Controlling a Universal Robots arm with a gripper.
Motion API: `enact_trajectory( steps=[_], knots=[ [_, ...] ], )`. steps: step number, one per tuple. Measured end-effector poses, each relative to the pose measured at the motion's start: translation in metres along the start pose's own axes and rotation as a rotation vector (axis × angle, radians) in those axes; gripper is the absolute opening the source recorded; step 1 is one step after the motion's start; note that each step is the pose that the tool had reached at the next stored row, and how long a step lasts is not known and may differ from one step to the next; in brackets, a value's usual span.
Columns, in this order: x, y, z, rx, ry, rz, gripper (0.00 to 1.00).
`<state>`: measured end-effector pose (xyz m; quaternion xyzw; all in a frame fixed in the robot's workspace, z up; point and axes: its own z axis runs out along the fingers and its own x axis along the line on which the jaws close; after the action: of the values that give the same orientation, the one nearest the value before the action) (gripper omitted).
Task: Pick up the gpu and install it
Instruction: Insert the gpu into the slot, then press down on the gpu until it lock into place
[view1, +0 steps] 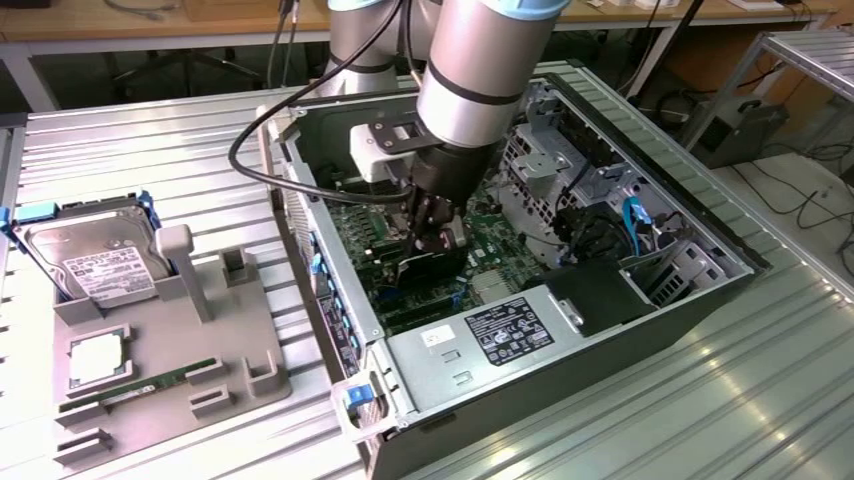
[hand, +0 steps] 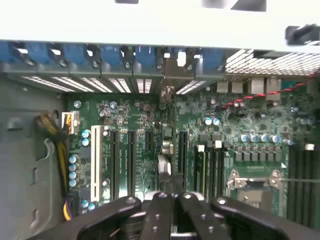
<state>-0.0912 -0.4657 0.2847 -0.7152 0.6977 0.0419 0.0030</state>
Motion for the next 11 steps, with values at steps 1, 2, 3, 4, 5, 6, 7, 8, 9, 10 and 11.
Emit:
enact_trajectory(
  steps=[1,2,3,4,5,6,7,8,9,10,11],
  knots=[
    [-0.0001,0.0000,0.0000,0.0001,-0.0001,0.000,0.11],
    [-0.0001,0.0000,0.0000,0.0000,0.0000,0.000,0.11],
    [-0.0003,0.0000,0.0003,0.0000,0.0000,0.000,0.11],
    [-0.0008,0.0000,0.0007,0.0000,0.0002,0.000,0.11],
    [-0.0010,-0.0001,0.0013,-0.0001,0.0003,0.000,0.11],
    [-0.0010,-0.0001,0.0014,0.0000,0.0005,0.000,0.11],
    [-0.0010,0.0000,0.0014,-0.0001,0.0004,0.000,0.11],
    [-0.0010,-0.0001,0.0014,-0.0001,0.0005,0.000,0.11],
    [-0.0010,-0.0001,0.0015,0.0000,0.0002,0.000,0.11],
    [-0.0010,-0.0001,0.0015,0.0000,0.0003,0.000,0.11],
    [-0.0010,-0.0001,0.0015,0.0000,0.0003,0.000,0.11]
  ],
)
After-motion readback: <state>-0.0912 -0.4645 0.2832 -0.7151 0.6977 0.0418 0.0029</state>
